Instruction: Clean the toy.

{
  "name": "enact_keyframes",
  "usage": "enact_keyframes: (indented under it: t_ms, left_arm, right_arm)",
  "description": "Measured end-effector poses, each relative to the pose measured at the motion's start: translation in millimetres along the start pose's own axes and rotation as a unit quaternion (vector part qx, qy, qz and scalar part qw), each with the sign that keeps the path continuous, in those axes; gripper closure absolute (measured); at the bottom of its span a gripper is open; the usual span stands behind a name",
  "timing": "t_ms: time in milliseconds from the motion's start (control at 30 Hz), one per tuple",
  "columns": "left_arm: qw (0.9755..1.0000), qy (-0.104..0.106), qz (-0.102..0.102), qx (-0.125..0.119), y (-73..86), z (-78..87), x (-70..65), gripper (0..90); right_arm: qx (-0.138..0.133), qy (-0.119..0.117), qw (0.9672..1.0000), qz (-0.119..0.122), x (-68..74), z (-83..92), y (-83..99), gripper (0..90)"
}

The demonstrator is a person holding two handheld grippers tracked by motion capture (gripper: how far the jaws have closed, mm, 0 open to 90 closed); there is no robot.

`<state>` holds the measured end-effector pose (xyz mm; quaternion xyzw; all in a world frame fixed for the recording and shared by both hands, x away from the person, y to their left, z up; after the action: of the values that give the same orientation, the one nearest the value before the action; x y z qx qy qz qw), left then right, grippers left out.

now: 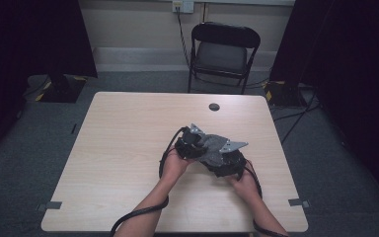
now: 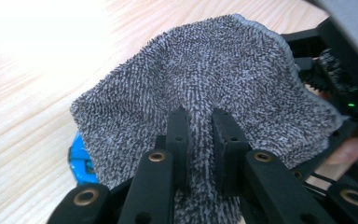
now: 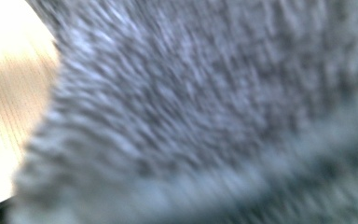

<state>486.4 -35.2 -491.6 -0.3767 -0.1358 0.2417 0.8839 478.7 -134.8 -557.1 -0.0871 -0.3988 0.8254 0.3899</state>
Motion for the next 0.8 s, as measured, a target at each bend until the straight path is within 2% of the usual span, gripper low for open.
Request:
enact_keyframes:
  t_ms: [67,167,467,600,800]
  left_arm:
    - [0.9999,0.005,-0.003,0.008,1.5,-6.8,-4.2,78.9]
    - [0.9997,-0.001,-0.016,0.019,4.8,-14.2,-8.2,78.8]
    - [0.9984,-0.024,-0.042,0.030,4.0,-16.9,-6.8,78.7]
    - [0.9986,-0.025,-0.037,0.029,4.7,-16.5,-4.3,78.5]
    - [0.9979,-0.036,-0.042,0.033,6.9,-14.4,1.3,78.4]
  right_arm:
    - [0.000,0.000,1.0000,0.000,0.0,0.0,0.0,23.8]
    - [0.000,0.000,1.0000,0.000,0.0,0.0,0.0,23.8]
    - [0.000,0.000,1.0000,0.000,0.0,-0.1,0.0,23.8]
    - [0.000,0.000,1.0000,0.000,0.0,-0.1,-0.1,23.8]
    - [0.000,0.000,1.0000,0.000,0.0,-0.1,-0.1,23.8]
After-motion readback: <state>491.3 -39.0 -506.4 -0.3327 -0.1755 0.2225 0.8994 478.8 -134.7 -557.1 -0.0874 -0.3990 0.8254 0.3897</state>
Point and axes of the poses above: each handheld gripper's, and its own axes: z roughly backward along the jaws, y roughly out of its underside, x roughly to its left, the point moved 8 cm from there along -z, roughly forward along the jaws, and after that the axes turned 13 degrees about -z, right-handed, at the moved point
